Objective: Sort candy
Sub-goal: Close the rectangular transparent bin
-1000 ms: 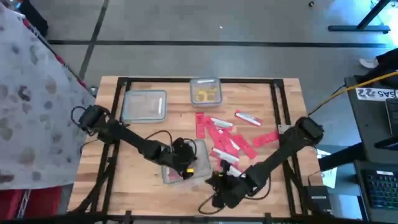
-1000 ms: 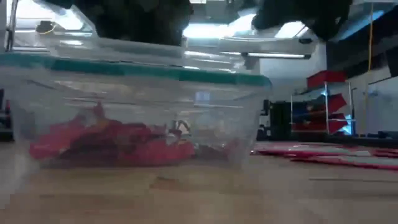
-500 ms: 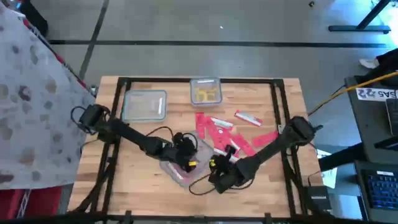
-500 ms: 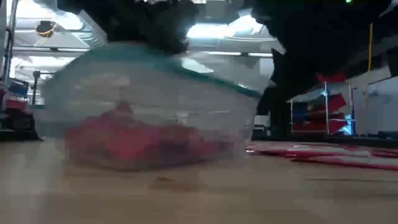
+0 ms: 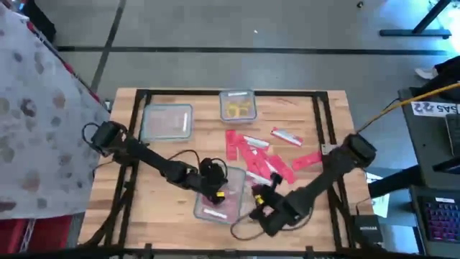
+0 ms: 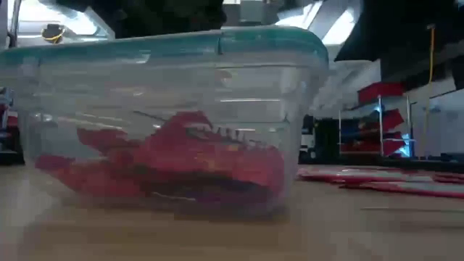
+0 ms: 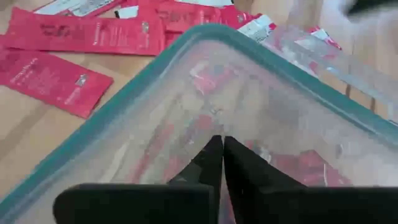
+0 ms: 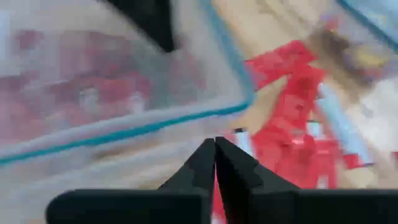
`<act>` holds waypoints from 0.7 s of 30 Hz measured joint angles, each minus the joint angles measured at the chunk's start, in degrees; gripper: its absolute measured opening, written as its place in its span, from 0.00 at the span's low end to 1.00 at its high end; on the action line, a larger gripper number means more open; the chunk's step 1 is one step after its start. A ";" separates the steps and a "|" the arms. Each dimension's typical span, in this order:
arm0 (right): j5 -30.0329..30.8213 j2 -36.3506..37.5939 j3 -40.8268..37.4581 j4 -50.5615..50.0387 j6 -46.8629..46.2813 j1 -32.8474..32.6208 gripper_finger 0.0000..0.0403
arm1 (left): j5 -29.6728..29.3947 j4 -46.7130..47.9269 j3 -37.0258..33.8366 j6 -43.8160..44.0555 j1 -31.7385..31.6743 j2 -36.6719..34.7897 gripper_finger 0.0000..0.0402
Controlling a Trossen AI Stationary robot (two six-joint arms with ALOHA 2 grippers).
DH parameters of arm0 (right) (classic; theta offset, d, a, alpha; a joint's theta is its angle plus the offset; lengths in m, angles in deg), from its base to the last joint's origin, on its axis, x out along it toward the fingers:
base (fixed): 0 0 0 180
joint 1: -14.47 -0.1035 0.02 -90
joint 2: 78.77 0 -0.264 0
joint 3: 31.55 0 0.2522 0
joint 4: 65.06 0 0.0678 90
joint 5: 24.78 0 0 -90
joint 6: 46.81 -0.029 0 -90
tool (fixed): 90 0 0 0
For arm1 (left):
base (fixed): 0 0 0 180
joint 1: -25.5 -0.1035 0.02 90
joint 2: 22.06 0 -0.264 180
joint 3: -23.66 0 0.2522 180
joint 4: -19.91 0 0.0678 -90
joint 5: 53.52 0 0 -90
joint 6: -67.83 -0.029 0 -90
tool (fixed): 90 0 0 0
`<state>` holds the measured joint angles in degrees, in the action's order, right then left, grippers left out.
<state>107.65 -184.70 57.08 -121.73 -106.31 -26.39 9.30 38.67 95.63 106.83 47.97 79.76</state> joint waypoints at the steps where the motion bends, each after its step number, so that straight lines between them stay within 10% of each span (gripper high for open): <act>1: -1.58 0.04 -0.15 1.80 0.32 -0.04 0.00 | -0.03 -0.01 0.00 0.00 -0.01 0.00 0.00; 21: -8.06 -8.74 -5.62 28.95 10.47 7.81 0.00 | -2.80 -11.77 -5.46 2.49 0.30 4.61 0.00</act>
<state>99.59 -193.45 51.47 -92.78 -95.84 -18.58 6.51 26.90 90.17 109.32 48.27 84.37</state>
